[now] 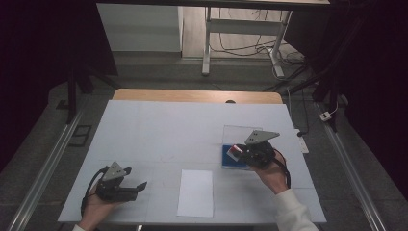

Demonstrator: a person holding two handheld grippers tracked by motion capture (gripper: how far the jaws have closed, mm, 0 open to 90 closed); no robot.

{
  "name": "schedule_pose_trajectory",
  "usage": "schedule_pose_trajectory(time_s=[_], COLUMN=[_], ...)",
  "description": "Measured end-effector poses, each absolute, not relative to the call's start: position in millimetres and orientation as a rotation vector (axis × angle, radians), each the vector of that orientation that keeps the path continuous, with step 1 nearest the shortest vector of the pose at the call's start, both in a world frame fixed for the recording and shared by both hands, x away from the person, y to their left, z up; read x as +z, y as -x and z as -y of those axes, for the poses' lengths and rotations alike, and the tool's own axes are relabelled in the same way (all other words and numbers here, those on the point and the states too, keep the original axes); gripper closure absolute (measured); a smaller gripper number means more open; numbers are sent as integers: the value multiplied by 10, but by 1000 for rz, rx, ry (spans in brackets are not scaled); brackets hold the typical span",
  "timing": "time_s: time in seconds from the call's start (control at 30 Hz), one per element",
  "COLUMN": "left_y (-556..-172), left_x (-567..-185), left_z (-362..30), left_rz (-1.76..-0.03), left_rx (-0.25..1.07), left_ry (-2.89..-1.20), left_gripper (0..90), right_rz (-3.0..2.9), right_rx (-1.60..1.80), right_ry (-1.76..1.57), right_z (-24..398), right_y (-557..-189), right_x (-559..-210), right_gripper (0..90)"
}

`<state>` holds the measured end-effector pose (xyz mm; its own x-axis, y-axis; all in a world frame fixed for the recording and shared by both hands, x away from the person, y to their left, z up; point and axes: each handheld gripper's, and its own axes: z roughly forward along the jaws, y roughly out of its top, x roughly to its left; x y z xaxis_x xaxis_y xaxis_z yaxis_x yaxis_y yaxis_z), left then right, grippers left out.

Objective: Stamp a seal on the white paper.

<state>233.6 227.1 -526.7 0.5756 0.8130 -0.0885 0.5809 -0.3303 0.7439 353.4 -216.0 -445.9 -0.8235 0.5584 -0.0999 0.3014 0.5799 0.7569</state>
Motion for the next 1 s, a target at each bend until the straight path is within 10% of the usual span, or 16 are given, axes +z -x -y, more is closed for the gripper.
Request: schedule_pose_trajectory(time_s=[1.0], left_y=[-2338], left_x=[-5267], left_z=[-2272], left_rz=[-1109], left_rx=[390], left_ry=[-2045], left_gripper=[192], right_rz=[-2564], right_rx=[1169], right_ry=[-568], right_z=[1829], right_y=[-3355], right_x=[-4468], right_gripper=[704])
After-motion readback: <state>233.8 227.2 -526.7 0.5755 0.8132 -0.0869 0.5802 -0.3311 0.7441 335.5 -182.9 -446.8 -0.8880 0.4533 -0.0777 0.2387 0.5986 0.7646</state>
